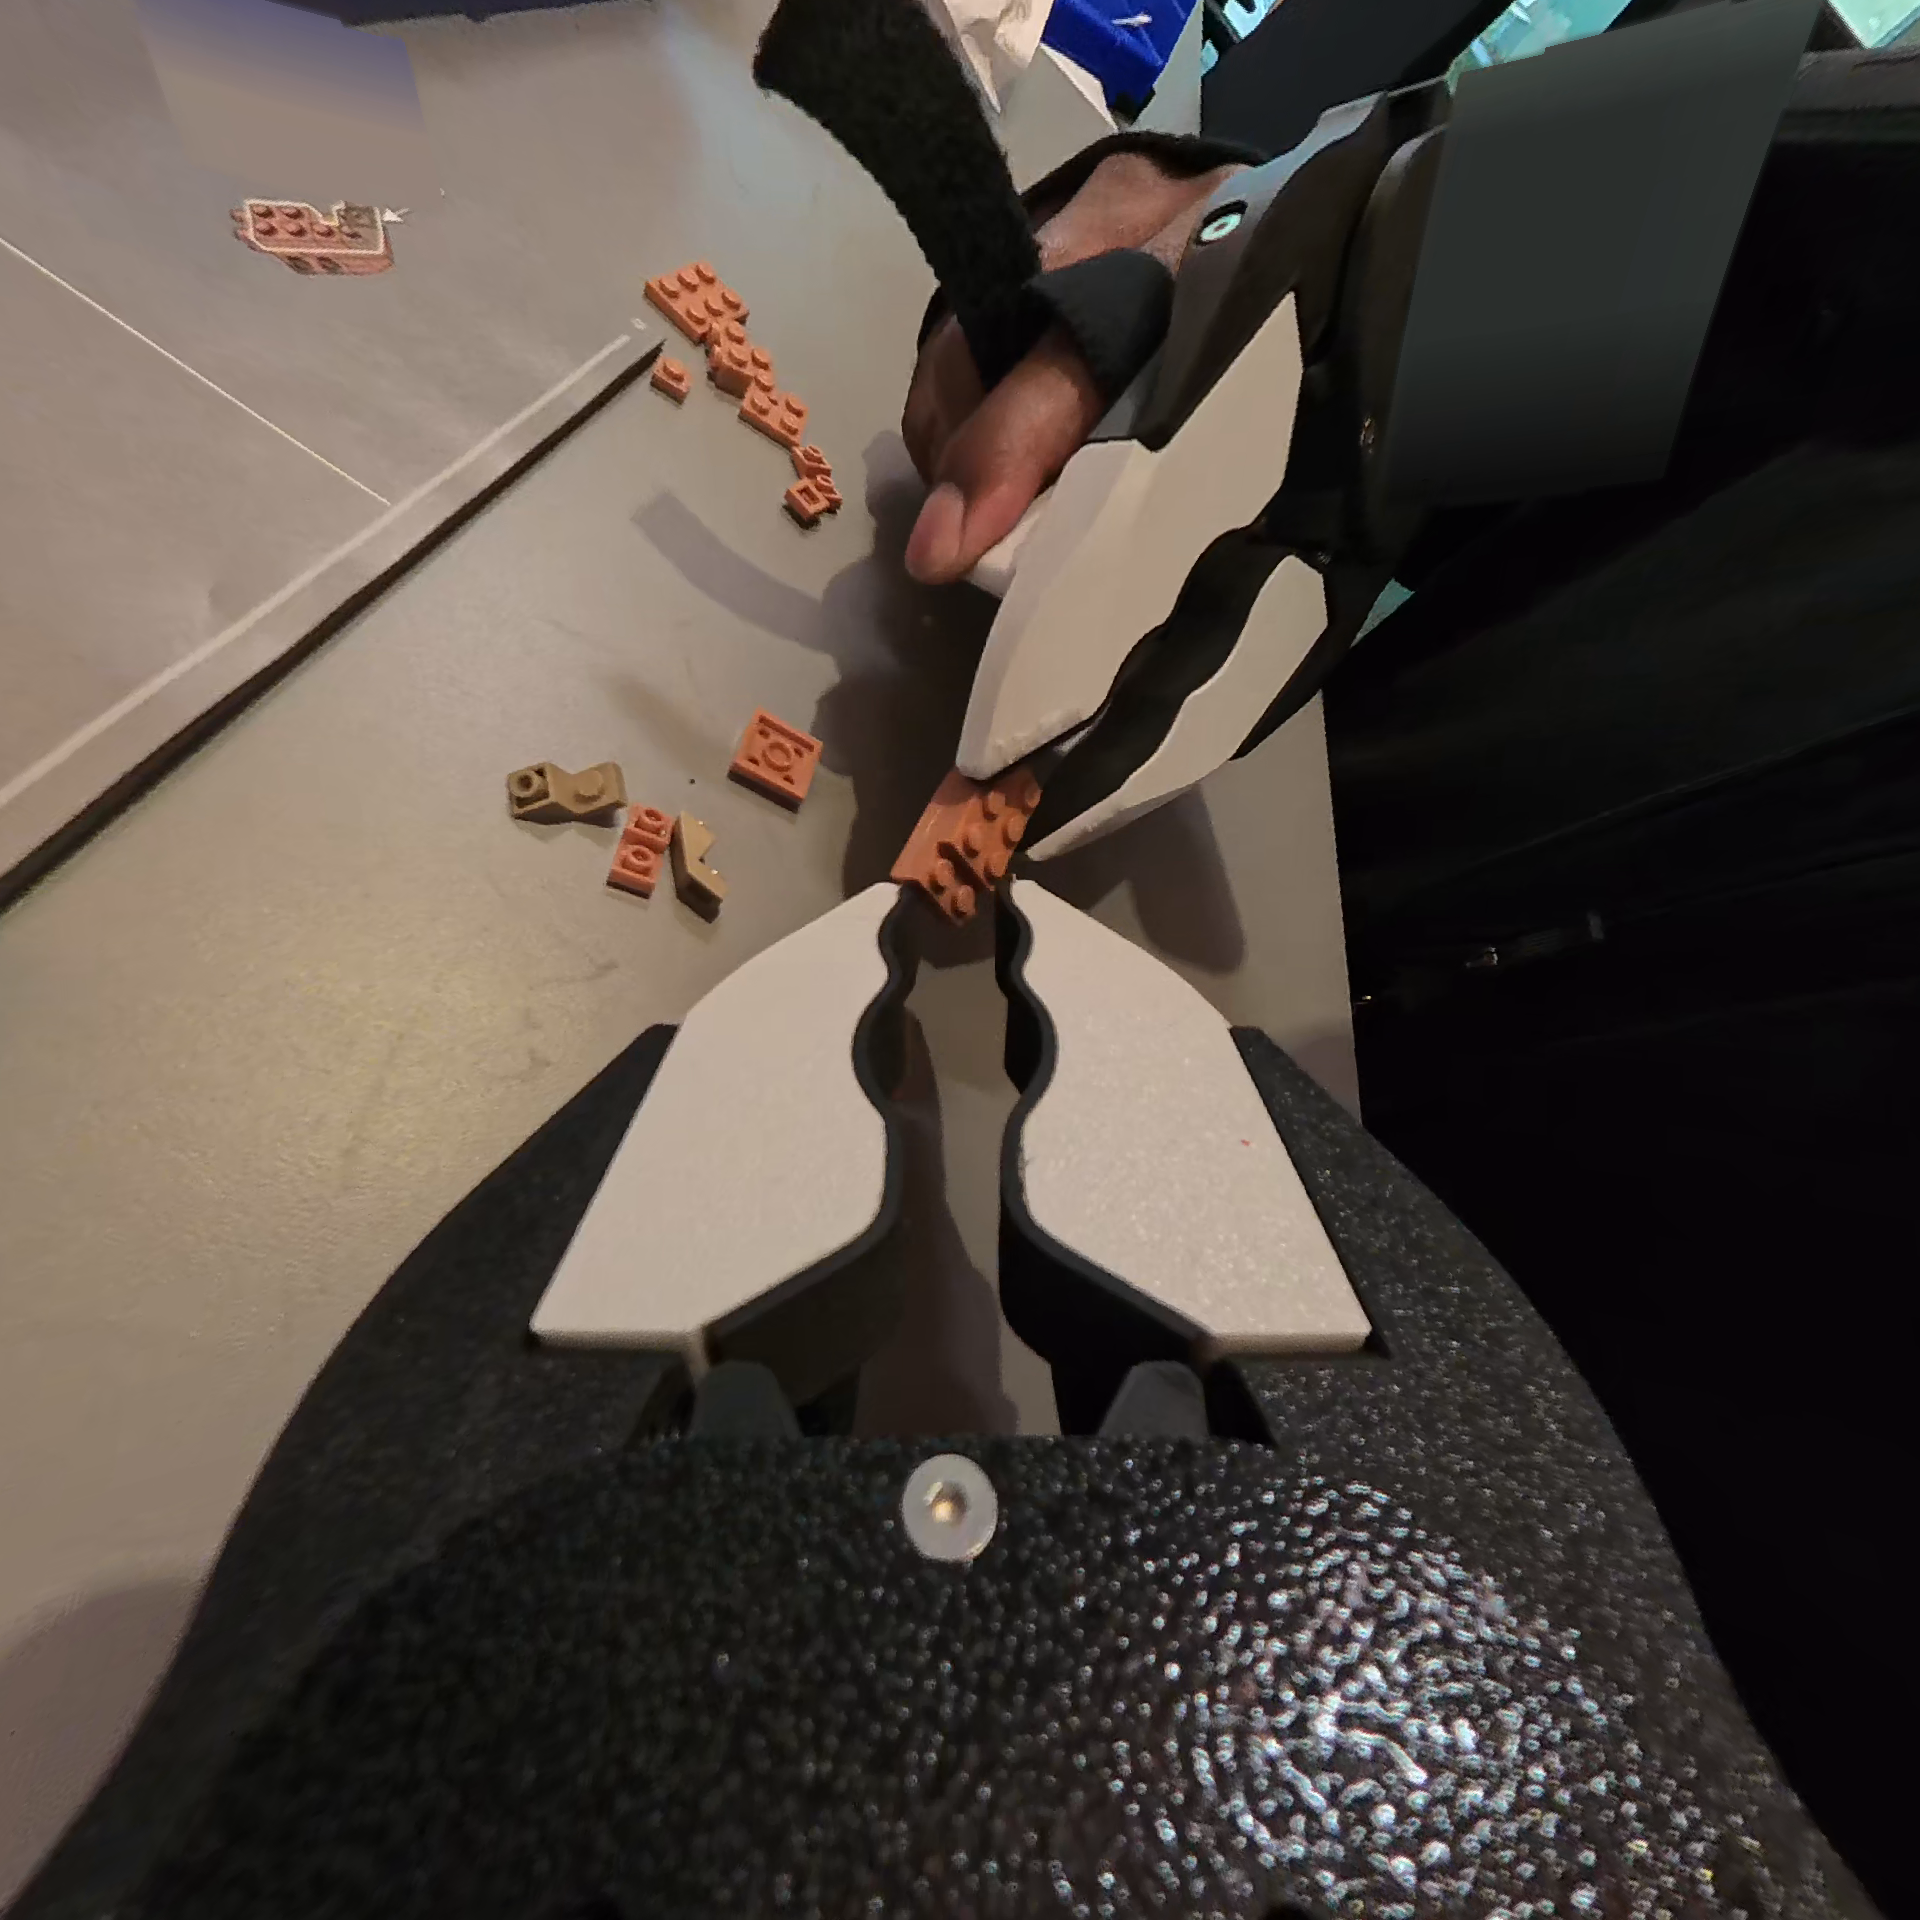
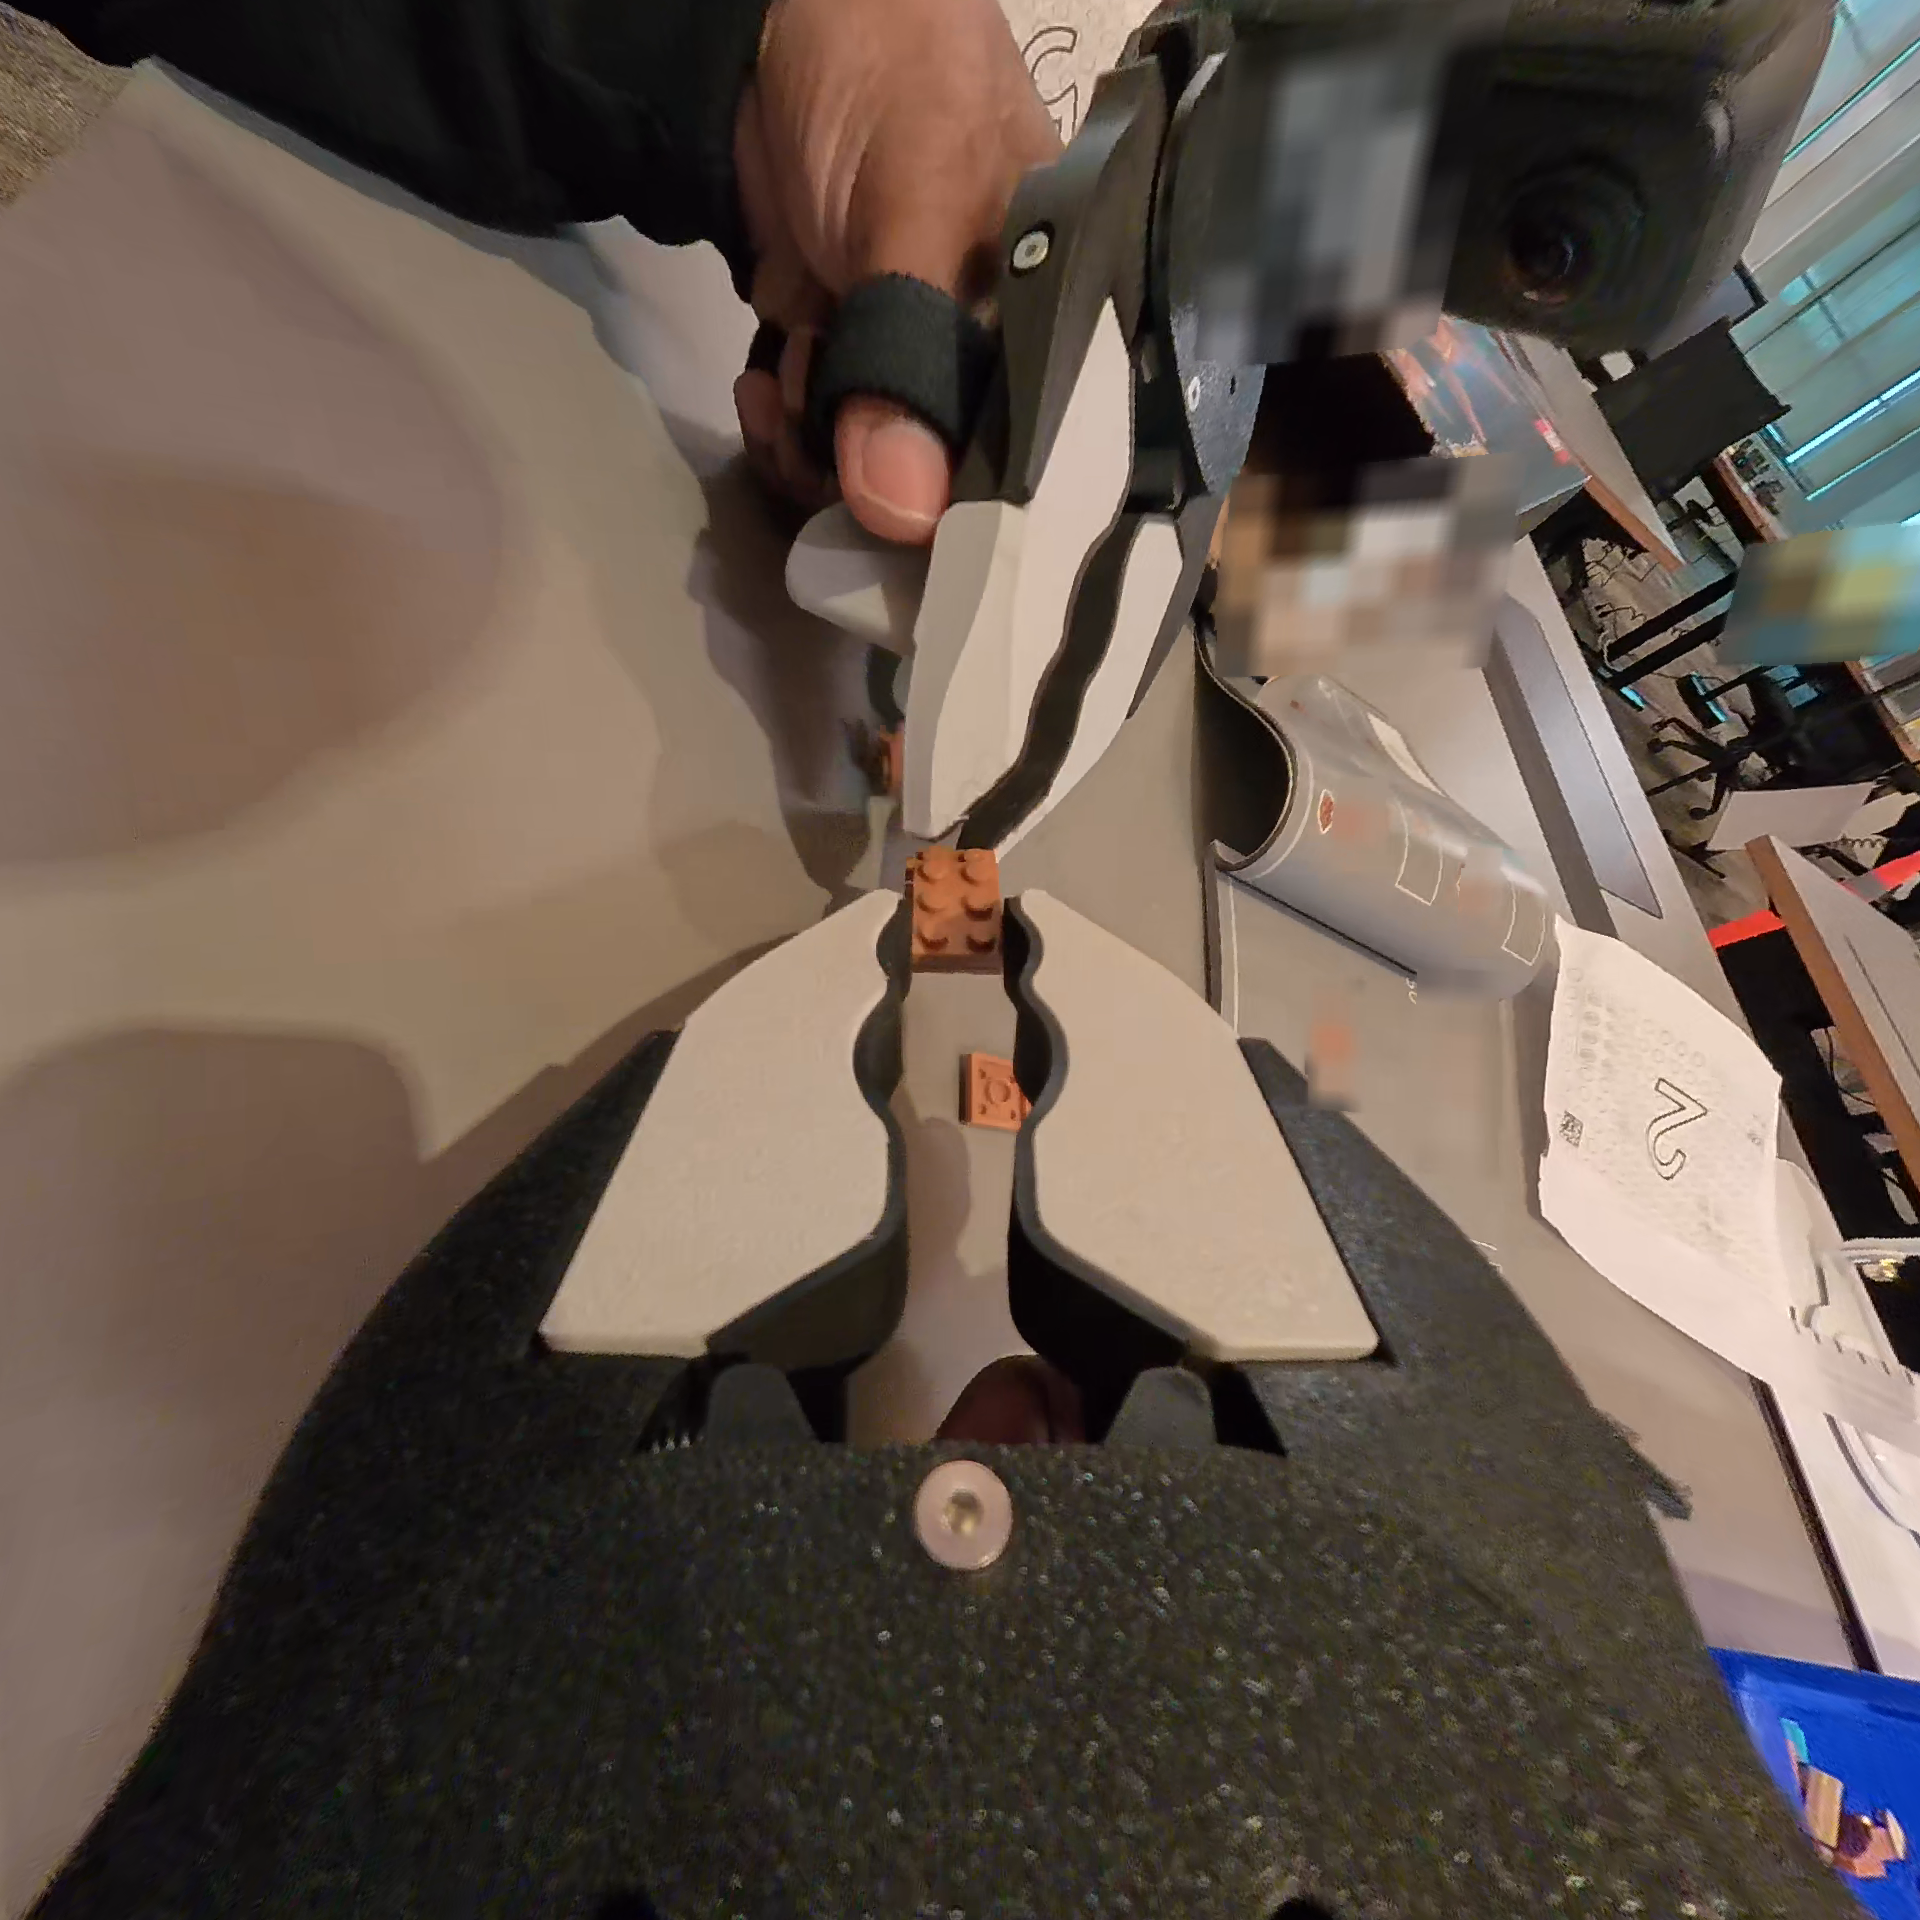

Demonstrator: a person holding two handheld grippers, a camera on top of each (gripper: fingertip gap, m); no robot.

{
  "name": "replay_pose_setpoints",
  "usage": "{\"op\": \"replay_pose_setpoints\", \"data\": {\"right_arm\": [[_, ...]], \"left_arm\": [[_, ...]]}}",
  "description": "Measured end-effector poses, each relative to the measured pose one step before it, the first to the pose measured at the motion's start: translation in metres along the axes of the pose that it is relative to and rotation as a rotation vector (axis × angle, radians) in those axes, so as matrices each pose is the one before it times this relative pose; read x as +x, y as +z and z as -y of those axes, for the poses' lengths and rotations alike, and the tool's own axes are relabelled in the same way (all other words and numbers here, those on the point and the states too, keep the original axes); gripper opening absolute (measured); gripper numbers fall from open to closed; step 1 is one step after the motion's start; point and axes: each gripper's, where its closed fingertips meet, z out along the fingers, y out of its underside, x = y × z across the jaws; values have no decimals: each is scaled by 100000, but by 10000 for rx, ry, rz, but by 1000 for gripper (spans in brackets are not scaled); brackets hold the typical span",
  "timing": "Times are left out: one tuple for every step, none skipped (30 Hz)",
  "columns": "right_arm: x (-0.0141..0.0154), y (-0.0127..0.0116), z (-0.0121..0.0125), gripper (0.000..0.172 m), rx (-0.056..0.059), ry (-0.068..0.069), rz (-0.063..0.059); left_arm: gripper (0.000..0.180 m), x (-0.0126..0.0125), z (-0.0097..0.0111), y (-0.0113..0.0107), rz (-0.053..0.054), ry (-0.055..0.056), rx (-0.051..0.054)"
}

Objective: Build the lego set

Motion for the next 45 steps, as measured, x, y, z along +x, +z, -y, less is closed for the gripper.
{"op": "replay_pose_setpoints", "data": {"right_arm": [[15,13,-87,16,-21,34,24],[-44,10,-93,16,-21,75,85],[-186,21,-150,16,-50,144,207],[-329,58,-212,16,-95,208,323],[-339,64,-281,16,-128,239,342],[-303,75,-325,16,-166,237,314],[-224,58,-339,16,-206,173,267],[-147,19,-284,16,-196,105,204],[-130,16,-251,16,-167,113,174],[-77,18,-221,16,-144,132,139],[-62,12,-171,16,-104,126,116],[-41,12,-145,16,-87,122,110],[-23,13,-96,16,-57,102,85],[-10,-5,-38,16,-7,68,68],[-39,-3,-19,16,0,53,73],[-26,-6,-41,16,-12,49,63],[-4,4,-23,17,-3,49,40],[-9,-28,-9,17,13,42,38],[-38,-34,21,17,31,24,45],[-29,-58,44,17,54,15,42],[-22,-70,59,18,71,17,32],[-10,-75,71,19,74,18,24],[12,-77,69,19,71,17,8],[34,-88,86,20,84,11,-15],[73,-81,130,21,104,-15,-55],[142,-100,132,21,102,-77,-122],[224,-85,88,21,78,-170,-189],[297,-92,117,22,82,-275,-263],[341,-98,147,22,120,-398,-330],[315,-98,149,23,153,-523,-347],[260,-78,114,24,162,-594,-347],[258,-78,81,24,140,-609,-366],[194,-48,39,24,105,-596,-333],[121,-25,37,24,80,-573,-275],[81,6,42,24,53,-548,-239],[16,30,76,24,28,-503,-179],[-61,26,132,24,28,-430,-102],[-69,45,195,23,35,-331,-76],[-82,45,228,23,36,-232,-35],[-110,59,248,22,42,-170,6],[-61,33,255,22,55,-138,-13],[-39,54,220,22,41,-114,-20],[-48,64,161,22,18,-92,0],[-77,65,144,22,18,-61,35],[-98,73,134,22,24,-31,44]], "left_arm": [[14,42,50,-48,-13,69,28],[14,5,53,-63,13,97,25],[14,-79,27,-110,71,99,5],[15,-166,-5,-162,131,100,-20],[16,-213,-32,-251,158,107,-39],[17,-269,-50,-336,196,124,-41],[17,-369,-82,-420,257,130,-57],[18,-380,-162,-481,255,142,-101],[19,-280,-287,-517,200,177,-157],[20,-246,-445,-529,174,211,-238],[22,-155,-622,-524,149,289,-336],[23,-52,-662,-465,123,368,-328],[24,26,-576,-368,94,378,-254],[25,77,-431,-255,65,343,-187],[25,166,-306,-106,-9,275,-121],[25,120,-248,63,-6,208,-120],[25,61,-252,202,14,183,-175],[26,114,-257,322,-26,190,-201],[26,122,-261,356,-25,203,-205],[26,46,-264,360,20,213,-198],[25,-32,-263,297,72,216,-189],[22,-147,11,157,126,156,-1],[20,-133,35,46,76,47,-5],[15,-45,-50,33,6,47,-55],[14,7,32,29,-7,38,8],[14,-36,146,64,14,0,48],[13,-61,306,75,4,-69,127],[13,110,470,84,-147,-161,202],[13,205,632,104,-207,-187,303],[13,170,711,123,-175,-213,362],[13,168,730,158,-185,-272,366],[13,232,707,200,-233,-335,358],[13,216,701,209,-238,-395,373],[13,225,615,238,-250,-401,339],[13,228,505,241,-243,-359,287],[13,216,363,250,-219,-300,214],[13,171,234,238,-180,-246,144],[13,155,126,213,-161,-186,86],[13,166,66,174,-137,-123,48],[12,104,65,122,-74,-59,27],[12,68,63,81,-31,-21,29],[12,61,77,65,-20,-24,29],[12,42,49,74,-16,-37,20],[12,57,10,85,-20,-10,-8],[12,83,-11,105,-36,-2,-21]]}}
